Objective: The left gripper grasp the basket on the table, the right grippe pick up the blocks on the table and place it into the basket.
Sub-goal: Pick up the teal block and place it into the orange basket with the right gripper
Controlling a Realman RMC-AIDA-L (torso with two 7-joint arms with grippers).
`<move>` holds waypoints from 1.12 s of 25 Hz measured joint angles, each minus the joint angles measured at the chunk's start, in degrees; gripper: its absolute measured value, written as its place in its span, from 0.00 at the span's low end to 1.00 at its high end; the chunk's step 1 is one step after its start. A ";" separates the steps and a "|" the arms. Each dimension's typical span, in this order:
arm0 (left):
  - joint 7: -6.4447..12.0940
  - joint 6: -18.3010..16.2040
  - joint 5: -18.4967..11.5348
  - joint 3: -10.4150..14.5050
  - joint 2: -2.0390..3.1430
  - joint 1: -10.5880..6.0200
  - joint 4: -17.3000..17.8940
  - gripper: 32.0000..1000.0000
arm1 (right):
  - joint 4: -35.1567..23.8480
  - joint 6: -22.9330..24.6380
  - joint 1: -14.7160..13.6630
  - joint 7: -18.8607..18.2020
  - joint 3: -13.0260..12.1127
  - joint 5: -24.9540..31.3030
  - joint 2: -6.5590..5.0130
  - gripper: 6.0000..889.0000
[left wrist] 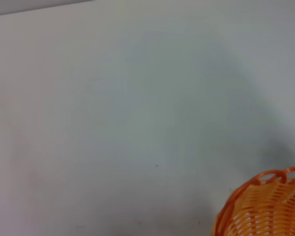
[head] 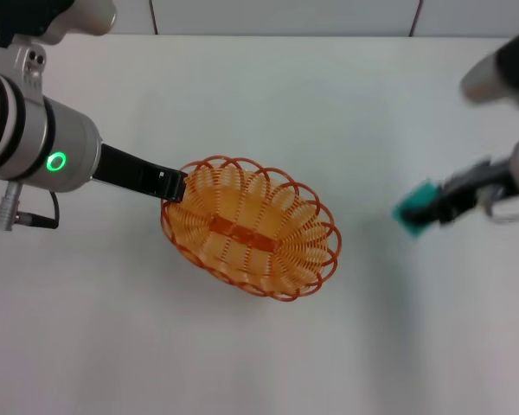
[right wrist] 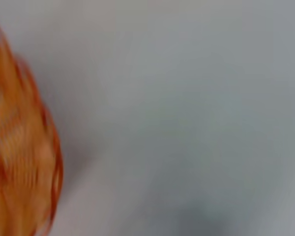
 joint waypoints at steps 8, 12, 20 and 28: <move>0.15 0.31 -0.08 0.27 -0.06 -0.06 -0.03 0.04 | -19.92 2.45 -3.50 -1.82 3.08 10.02 -0.05 0.59; 0.18 0.34 -0.08 0.48 -0.10 -0.13 -0.15 0.04 | -22.54 4.03 -3.12 -4.00 0.87 14.06 -0.05 0.58; 0.18 0.37 -0.20 0.53 -0.18 -0.68 -0.23 0.04 | -23.72 5.35 -0.31 -5.41 -7.81 15.05 -0.05 0.58; 0.16 0.37 -0.41 0.70 -0.18 -0.94 -0.01 0.04 | -18.56 4.61 3.35 -4.99 -13.22 11.47 -0.04 0.59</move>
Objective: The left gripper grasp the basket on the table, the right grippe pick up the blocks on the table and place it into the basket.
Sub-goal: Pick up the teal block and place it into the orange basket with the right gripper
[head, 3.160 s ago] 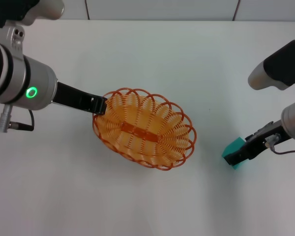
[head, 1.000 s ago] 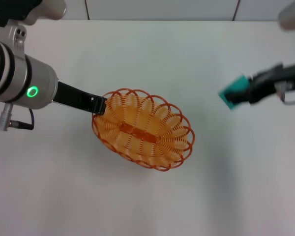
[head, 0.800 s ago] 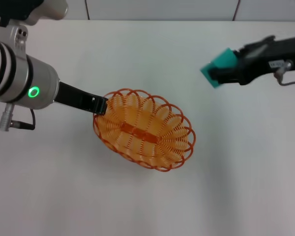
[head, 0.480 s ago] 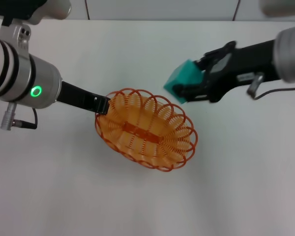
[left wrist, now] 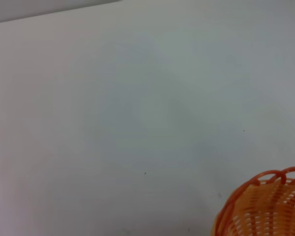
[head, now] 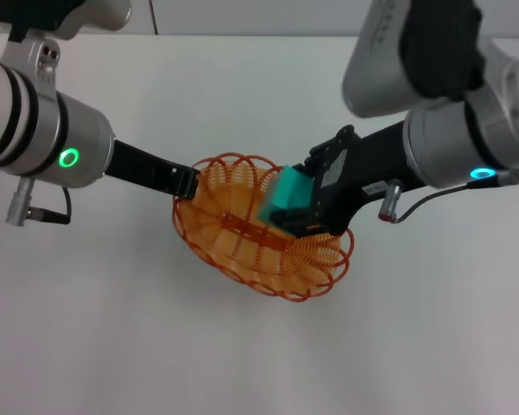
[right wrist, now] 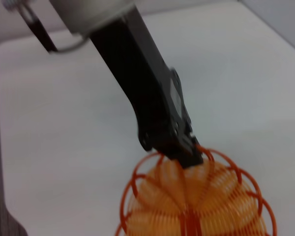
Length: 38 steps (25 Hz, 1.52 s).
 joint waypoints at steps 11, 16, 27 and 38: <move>-0.22 0.00 0.27 0.66 0.05 -0.59 0.19 0.04 | 4.24 -0.93 2.26 0.57 -2.17 -1.40 0.00 0.58; -0.18 0.00 0.31 0.64 0.08 -0.62 0.21 0.04 | 4.78 -0.94 2.48 0.53 -2.41 -1.43 -0.01 0.58; 0.01 -0.01 0.34 0.62 0.03 -0.80 0.20 0.04 | 7.65 -0.90 3.85 0.66 -2.31 -1.81 -0.01 0.58; 0.02 -0.01 0.34 0.71 0.00 -0.98 0.29 0.04 | 7.86 -0.75 4.01 0.27 -2.01 -1.44 0.00 0.80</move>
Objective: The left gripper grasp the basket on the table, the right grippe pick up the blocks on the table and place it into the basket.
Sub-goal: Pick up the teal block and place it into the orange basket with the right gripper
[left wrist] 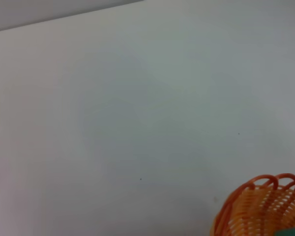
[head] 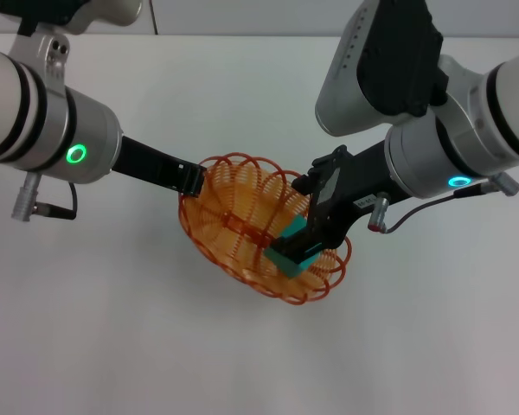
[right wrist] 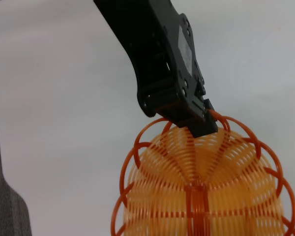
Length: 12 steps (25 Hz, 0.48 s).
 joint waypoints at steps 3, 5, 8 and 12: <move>0.00 0.00 0.00 0.00 0.01 0.00 -0.01 0.04 | -0.27 0.01 -0.13 -0.01 0.06 0.01 0.00 0.90; 0.00 0.00 0.00 0.00 0.05 0.00 -0.07 0.04 | -0.33 0.04 -0.23 -0.01 0.10 0.03 0.00 0.96; 0.01 0.07 0.00 0.00 0.08 0.02 -0.20 0.04 | -0.35 0.07 -0.30 0.13 0.12 0.05 0.00 0.96; 0.09 0.12 0.18 0.00 0.09 0.10 -0.37 0.04 | -0.69 0.46 -0.46 0.38 0.12 0.05 0.00 0.96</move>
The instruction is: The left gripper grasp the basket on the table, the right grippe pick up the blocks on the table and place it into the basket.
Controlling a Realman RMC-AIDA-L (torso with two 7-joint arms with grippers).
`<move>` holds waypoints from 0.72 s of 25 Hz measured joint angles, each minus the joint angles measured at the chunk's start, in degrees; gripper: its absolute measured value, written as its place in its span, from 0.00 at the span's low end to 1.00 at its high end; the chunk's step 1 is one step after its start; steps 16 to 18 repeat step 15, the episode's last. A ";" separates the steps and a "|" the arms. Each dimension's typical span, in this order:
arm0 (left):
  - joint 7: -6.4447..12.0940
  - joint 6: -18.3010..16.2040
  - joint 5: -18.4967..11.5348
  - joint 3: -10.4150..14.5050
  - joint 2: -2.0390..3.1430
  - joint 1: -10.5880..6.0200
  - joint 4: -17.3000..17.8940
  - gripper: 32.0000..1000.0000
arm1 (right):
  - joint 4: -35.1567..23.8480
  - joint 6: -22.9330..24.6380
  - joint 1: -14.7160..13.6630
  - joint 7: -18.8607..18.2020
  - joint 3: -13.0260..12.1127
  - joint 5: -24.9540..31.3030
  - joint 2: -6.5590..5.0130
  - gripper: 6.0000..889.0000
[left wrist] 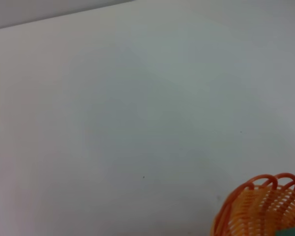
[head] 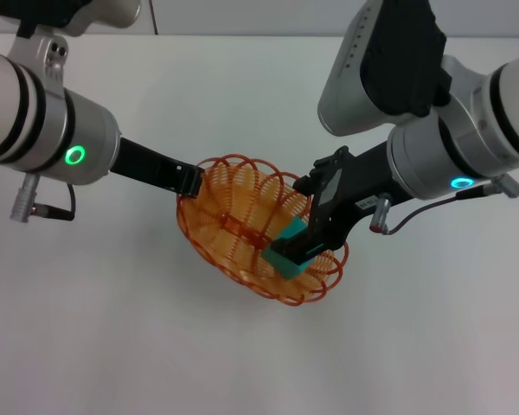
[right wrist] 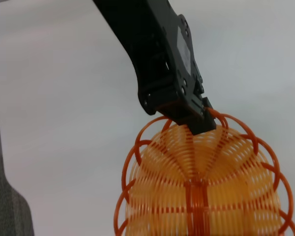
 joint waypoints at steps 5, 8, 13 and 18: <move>-0.35 0.04 1.30 0.42 -0.01 -0.01 -0.10 0.04 | -3.32 1.49 -1.55 0.67 0.47 -0.38 -0.04 0.96; -0.35 0.08 1.34 0.53 -0.03 -0.06 -0.12 0.04 | -6.11 3.19 -3.00 0.74 1.73 -0.46 -0.08 0.96; -0.30 0.16 1.38 0.53 0.00 -0.09 -0.16 0.04 | -9.38 5.11 -4.39 0.76 3.24 -0.50 -0.09 0.96; -0.25 0.30 1.39 0.52 0.00 -0.09 -0.16 0.04 | -10.08 5.48 -4.76 0.76 3.98 -0.51 -0.09 0.96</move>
